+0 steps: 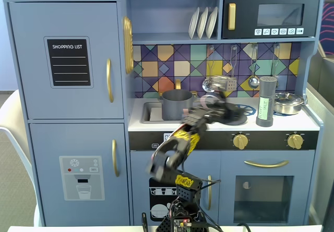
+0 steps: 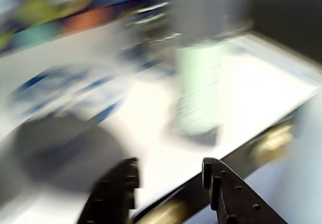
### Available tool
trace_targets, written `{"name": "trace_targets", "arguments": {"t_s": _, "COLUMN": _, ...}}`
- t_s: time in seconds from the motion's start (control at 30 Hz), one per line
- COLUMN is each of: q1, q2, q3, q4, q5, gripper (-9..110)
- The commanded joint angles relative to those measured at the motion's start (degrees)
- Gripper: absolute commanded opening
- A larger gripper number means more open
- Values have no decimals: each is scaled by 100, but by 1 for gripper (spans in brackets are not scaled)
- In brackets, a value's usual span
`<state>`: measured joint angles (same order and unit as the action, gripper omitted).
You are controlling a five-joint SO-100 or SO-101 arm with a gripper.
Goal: Put salt in the gray recipient
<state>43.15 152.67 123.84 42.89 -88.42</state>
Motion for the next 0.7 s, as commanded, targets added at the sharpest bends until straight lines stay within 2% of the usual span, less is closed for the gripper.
{"name": "trace_targets", "arguments": {"t_s": 0.0, "q1": -1529, "q2": 809, "q3": -176, "q4": 2188, "q5": -193, "gripper": 0}}
{"name": "trace_targets", "arguments": {"t_s": 0.13, "q1": -2953, "q2": 1292, "q3": 773, "q4": 2856, "q5": -290, "gripper": 0}}
{"name": "trace_targets", "arguments": {"t_s": 0.27, "q1": -3841, "q2": 1863, "q3": 2162, "q4": 3340, "q5": -167, "gripper": 0}}
{"name": "trace_targets", "arguments": {"t_s": 0.43, "q1": -4465, "q2": 2373, "q3": 3797, "q4": 3234, "q5": -62, "gripper": 0}}
{"name": "trace_targets", "arguments": {"t_s": 0.67, "q1": -4438, "q2": 3155, "q3": 5396, "q4": 2971, "q5": -105, "gripper": 0}}
